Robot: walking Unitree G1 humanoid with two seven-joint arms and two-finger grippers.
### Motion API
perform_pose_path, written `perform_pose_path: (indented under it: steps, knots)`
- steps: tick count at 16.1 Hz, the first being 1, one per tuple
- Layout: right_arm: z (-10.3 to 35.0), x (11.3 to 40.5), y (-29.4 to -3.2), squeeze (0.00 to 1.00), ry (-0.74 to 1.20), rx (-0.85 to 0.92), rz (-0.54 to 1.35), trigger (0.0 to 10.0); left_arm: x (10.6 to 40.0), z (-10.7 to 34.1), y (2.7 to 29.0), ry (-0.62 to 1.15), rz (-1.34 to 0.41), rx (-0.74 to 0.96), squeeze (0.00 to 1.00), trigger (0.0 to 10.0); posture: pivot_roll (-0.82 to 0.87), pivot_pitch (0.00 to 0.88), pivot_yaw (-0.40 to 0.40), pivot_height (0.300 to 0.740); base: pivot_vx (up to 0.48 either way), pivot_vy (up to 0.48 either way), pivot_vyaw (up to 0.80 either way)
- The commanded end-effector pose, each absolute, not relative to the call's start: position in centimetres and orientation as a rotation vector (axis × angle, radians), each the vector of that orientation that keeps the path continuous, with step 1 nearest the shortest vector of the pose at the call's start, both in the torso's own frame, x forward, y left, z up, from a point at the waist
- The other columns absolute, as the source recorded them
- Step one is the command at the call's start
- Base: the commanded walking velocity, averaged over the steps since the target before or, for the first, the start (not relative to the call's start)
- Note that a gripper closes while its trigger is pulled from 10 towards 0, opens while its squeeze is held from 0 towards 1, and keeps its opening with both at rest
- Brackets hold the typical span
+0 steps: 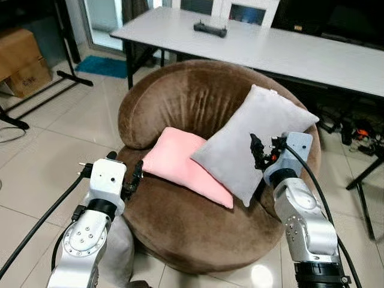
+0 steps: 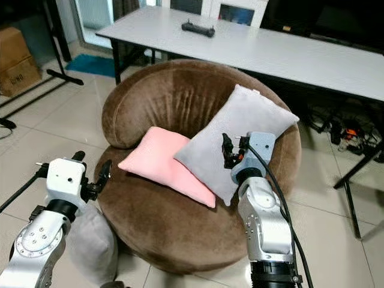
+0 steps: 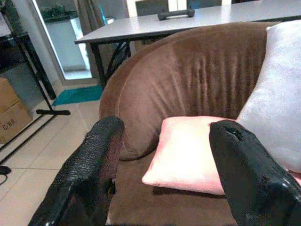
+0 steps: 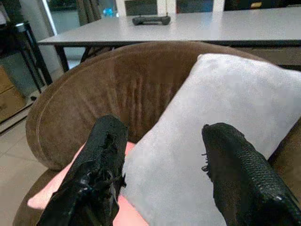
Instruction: Move the pillow to the sofa from floor
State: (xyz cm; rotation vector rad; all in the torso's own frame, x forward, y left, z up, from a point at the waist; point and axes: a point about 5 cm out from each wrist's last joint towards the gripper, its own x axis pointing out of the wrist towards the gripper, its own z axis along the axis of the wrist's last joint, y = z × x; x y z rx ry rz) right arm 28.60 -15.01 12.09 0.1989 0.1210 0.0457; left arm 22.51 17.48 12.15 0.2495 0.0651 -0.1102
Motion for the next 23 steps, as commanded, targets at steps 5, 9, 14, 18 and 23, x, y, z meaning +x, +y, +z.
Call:
perform_pose_path:
  steps: [5,9,14,18,23]
  knots:
    - [12.2,28.69,-15.3,0.0,0.129,0.151,0.078,10.0,22.37,12.48,17.22,0.051,-0.116,0.237,0.0,10.0,0.12,0.0,-0.105,0.74,0.0,0.322,0.0]
    - [11.9,28.55,-15.33,0.0,0.15,0.132,0.078,10.0,22.36,12.54,17.21,0.053,-0.116,0.242,0.0,10.0,0.12,0.0,-0.106,0.74,0.0,0.338,0.0]
    - [11.39,28.39,-15.64,0.0,0.179,0.121,0.055,10.0,22.55,12.6,17.16,0.055,-0.122,0.254,0.0,10.0,0.12,0.0,-0.107,0.74,0.0,0.359,-0.58]
    - [11.4,28.41,-15.61,0.0,0.182,0.125,0.057,10.0,22.61,12.61,17.08,0.054,-0.124,0.254,0.0,10.0,0.12,0.0,-0.105,0.74,0.0,0.357,-0.8]
    - [11.45,28.47,-15.55,0.0,0.171,0.109,0.074,10.0,22.52,12.53,17.06,0.056,-0.122,0.254,0.0,10.0,0.12,0.0,-0.113,0.74,0.0,0.36,-0.48]
